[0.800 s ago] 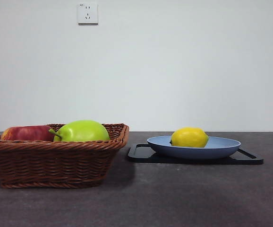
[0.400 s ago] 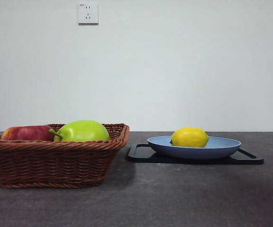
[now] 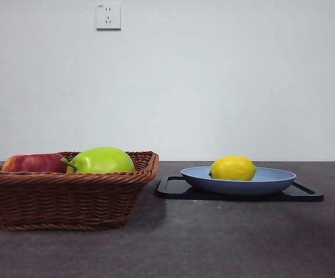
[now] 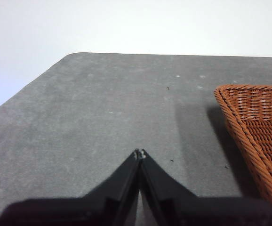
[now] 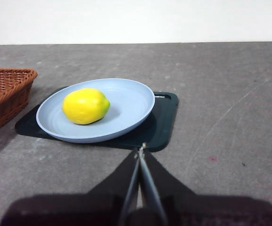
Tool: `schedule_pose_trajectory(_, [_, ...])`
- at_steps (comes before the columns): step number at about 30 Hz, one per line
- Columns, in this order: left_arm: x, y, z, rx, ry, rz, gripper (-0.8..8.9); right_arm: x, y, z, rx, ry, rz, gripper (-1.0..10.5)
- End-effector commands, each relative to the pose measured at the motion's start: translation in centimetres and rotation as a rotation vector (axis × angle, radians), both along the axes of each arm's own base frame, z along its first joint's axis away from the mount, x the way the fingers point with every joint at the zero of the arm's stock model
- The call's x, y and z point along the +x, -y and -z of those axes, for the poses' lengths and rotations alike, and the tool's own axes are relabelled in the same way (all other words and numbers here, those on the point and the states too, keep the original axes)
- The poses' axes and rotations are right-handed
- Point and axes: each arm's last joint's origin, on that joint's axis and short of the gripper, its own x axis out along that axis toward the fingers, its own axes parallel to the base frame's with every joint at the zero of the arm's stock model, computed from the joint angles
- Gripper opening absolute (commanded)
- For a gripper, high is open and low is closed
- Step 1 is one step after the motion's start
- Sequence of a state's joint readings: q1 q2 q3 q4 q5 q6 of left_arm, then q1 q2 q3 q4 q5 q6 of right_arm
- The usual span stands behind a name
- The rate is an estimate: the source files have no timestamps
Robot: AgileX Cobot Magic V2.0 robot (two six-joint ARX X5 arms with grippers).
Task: Take the lemon from the basket,put the lemon in the plate,hand out the plate
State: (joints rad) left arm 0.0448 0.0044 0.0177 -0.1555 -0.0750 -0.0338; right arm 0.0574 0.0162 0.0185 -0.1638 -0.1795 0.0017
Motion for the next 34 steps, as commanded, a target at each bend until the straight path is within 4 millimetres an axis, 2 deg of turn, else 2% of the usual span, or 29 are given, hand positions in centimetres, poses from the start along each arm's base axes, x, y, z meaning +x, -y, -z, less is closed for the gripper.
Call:
schedule_pose_trajectory(1, [0.05, -0.02, 0.26, 0.008, 0.000, 0.000, 0.08, 0.01, -0.01, 0.34, 0.039, -0.018, 0.007, 0.0])
schedule_pose_trajectory(34, [0.05, -0.03, 0.26, 0.008, 0.000, -0.001, 0.08, 0.03, -0.01, 0.33, 0.068, -0.025, 0.012, 0.0])
